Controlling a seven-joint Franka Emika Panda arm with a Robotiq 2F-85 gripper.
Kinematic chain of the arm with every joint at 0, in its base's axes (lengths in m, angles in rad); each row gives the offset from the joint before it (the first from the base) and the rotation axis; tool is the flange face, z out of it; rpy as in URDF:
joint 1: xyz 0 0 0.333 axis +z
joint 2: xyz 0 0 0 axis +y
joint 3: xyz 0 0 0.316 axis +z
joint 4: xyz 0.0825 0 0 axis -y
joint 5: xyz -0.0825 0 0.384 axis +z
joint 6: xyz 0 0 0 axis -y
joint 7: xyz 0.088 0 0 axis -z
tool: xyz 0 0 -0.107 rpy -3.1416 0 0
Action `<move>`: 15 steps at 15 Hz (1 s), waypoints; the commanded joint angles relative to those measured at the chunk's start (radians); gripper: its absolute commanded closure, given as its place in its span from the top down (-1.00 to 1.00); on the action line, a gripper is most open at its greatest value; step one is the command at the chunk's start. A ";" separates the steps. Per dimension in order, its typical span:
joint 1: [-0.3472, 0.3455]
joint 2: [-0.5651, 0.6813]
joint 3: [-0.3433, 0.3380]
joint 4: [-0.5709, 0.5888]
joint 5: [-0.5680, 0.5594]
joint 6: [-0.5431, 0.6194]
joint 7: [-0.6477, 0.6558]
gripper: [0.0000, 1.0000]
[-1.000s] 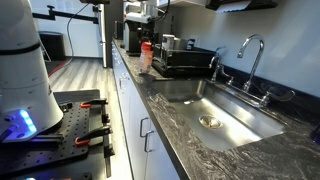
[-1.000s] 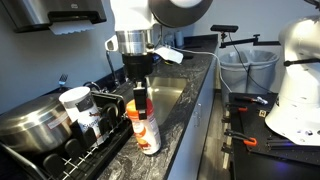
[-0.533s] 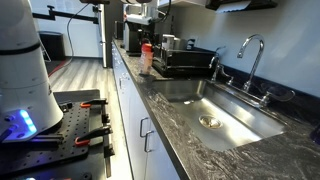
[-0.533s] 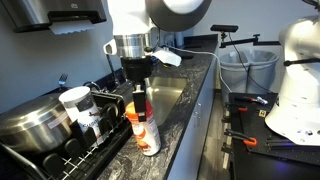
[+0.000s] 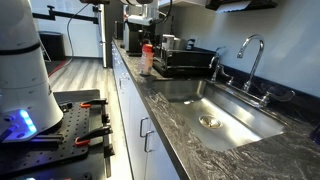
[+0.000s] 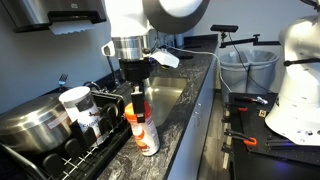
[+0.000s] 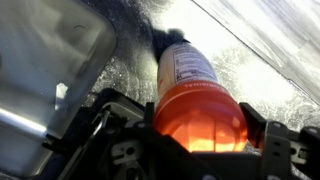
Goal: Pick up the bottle and put it on the left side of the counter
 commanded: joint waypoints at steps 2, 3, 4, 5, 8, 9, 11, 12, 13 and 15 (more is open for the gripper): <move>0.000 0.013 0.007 0.033 -0.010 -0.019 0.005 0.94; 0.001 0.013 0.008 0.034 -0.011 -0.019 0.005 1.00; 0.001 0.012 0.009 0.036 -0.011 -0.019 0.005 1.00; 0.001 0.010 0.010 0.037 -0.009 -0.018 0.004 1.00; 0.000 0.001 0.011 0.039 0.000 -0.016 -0.001 1.00; -0.001 -0.006 0.010 0.040 0.007 -0.015 -0.004 1.00; -0.003 -0.017 0.010 0.047 0.046 -0.029 -0.017 1.00; -0.004 -0.024 0.009 0.052 0.072 -0.039 -0.024 1.00; -0.005 -0.032 0.009 0.056 0.095 -0.045 -0.025 1.00; -0.006 -0.047 0.006 0.065 0.148 -0.060 -0.036 1.00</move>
